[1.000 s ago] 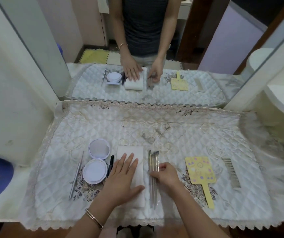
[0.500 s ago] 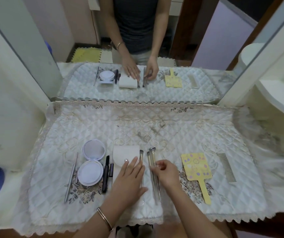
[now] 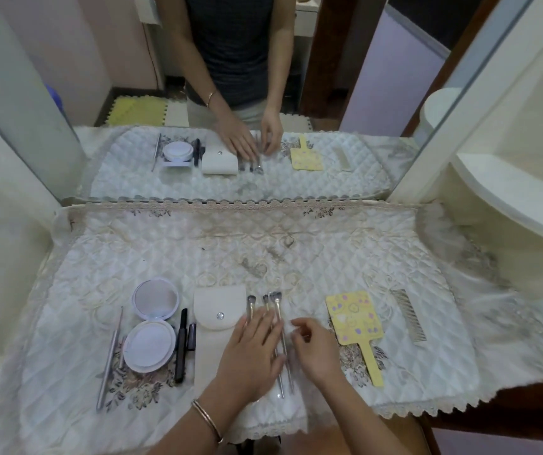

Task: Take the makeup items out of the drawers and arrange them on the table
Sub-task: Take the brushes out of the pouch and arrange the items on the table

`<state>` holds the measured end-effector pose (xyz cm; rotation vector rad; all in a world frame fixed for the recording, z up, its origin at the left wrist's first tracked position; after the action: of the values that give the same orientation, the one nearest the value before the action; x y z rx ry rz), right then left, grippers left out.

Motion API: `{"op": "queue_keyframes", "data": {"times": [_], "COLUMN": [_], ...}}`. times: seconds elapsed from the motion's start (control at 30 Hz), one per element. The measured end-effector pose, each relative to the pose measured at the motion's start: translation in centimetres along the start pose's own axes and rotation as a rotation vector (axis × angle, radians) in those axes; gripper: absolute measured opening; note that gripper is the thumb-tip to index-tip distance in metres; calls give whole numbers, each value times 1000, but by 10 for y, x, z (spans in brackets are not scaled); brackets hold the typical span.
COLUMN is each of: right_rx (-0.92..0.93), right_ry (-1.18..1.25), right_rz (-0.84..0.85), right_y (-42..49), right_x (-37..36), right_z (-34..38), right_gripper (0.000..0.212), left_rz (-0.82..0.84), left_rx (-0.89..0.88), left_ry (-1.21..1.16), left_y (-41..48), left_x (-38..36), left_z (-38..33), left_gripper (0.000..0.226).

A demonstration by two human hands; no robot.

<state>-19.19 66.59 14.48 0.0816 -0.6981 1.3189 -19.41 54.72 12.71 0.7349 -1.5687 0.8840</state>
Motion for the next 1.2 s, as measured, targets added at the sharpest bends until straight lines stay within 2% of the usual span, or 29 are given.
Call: {"op": "queue_keyframes", "data": {"times": [0.2, 0.33, 0.4, 0.47, 0.53, 0.6, 0.67, 1.0, 1.2], "right_rx": [29, 35, 48, 98, 54, -46, -111, 3, 52], "right_ry": [18, 59, 15, -124, -297, -426, -501, -437, -358], "right_rz": [116, 118, 29, -145, -211, -124, -17, 79, 65], "right_y": [-8, -13, -10, -3, 4, 14, 19, -9, -7], "right_x": [-9, -9, 8, 36, 61, 70, 68, 10, 7], "right_z": [-4, -2, -5, -10, -19, -36, -47, -10, -8], "right_gripper": [23, 22, 22, 28, 45, 60, 61, 56, 51], "left_rz": [4, -28, -28, -7, 17, 51, 82, 108, 45], "left_rx": [-7, 0, -2, 3, 3, 3, 8, -18, -21], "left_ry": [1, -2, -17, -16, 13, 50, 59, 23, 15], "left_y": [-2, -4, -1, 4, 8, 10, 9, 5, 6], "left_x": [1, 5, 7, 6, 2, -3, -7, -8, -9], "left_z": [5, 7, 2, -2, -4, -3, 0, 5, -1], "left_gripper": [58, 57, 55, 57, 66, 72, 75, 73, 70]}}
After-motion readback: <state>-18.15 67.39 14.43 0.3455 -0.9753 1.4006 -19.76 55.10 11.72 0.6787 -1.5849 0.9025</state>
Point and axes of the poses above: each hand's wrist, its own y-axis towards the middle knuckle, its own x-axis out of the back of the hand, z = x × y, the point moved 7 cm from there along y, towards the middle knuckle, and after that the axes turned 10 degrees about y, right-handed, at the moved point
